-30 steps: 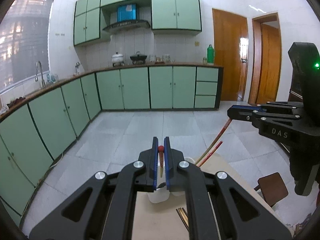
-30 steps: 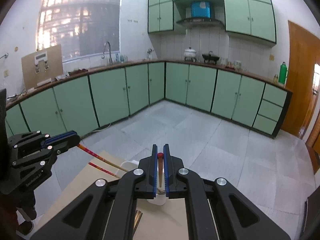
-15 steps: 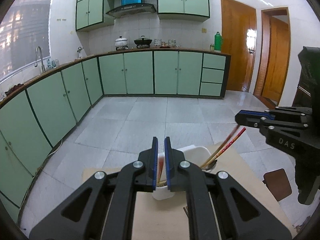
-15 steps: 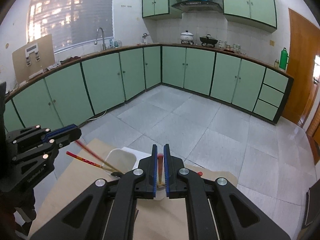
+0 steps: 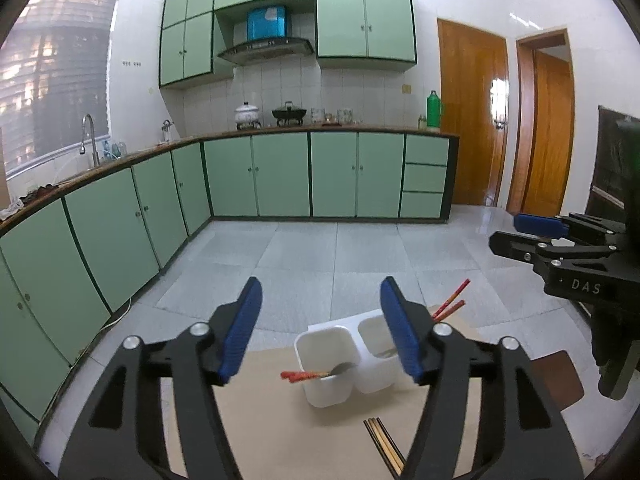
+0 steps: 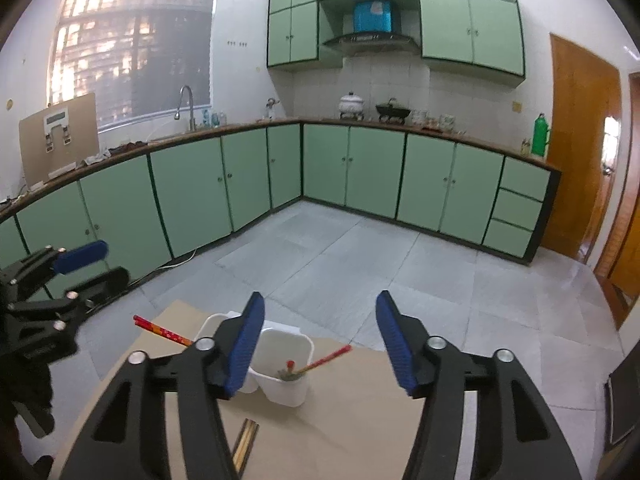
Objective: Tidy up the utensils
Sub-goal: 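Open both tools to release the chopsticks into the holder, then withdraw both tools back toward the remaining chopsticks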
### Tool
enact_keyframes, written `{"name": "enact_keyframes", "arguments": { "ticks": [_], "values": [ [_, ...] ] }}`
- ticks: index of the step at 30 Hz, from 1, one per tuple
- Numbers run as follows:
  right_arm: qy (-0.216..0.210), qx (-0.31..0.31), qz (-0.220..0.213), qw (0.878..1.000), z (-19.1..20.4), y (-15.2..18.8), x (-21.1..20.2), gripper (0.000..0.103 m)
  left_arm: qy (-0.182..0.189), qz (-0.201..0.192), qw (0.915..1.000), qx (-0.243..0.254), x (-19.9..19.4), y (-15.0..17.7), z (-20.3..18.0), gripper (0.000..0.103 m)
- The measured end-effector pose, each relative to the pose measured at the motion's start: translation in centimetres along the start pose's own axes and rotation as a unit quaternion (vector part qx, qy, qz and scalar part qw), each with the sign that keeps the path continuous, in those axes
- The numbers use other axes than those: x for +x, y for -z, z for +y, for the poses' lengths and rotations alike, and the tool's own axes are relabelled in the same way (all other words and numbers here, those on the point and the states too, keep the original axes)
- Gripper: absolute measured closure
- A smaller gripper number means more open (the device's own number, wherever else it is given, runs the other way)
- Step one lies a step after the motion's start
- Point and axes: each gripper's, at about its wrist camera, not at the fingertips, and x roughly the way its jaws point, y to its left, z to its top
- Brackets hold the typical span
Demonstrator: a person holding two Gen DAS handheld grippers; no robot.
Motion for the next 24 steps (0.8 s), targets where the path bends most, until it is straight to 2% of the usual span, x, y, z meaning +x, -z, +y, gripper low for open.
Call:
{"name": "enact_keyframes", "arguments": {
  "ticks": [2, 6, 9, 17, 24],
  "values": [
    [0.006, -0.001, -0.010, 1.000, -0.2, 0.6, -1.4, 0.035, -0.007, -0.012, 0.9999, 0.000, -1.5, 0.5, 0.0, 0.031],
    [0.009, 0.007, -0.027, 1.000, -0.4, 2.3, -4.0, 0.021, -0.014, -0.020, 0.9997, 0.002, -4.0, 2.1, -0.5, 0.025],
    [0.006, 0.018, -0.035, 0.999, -0.4, 3.9, -5.7, 0.014, -0.015, -0.020, 0.9997, -0.007, -5.7, 3.7, -0.9, 0.021],
    [-0.016, 0.052, -0.020, 0.998, 0.1, 9.9, -8.5, 0.006, -0.010, 0.013, 0.9996, -0.023, -8.2, 9.8, -2.6, 0.014],
    [-0.013, 0.082, 0.029, 0.996, 1.0, 16.4, -8.6, 0.006, -0.013, 0.053, 0.9978, -0.037, -8.6, 15.0, -2.6, 0.013]
  ]
}}
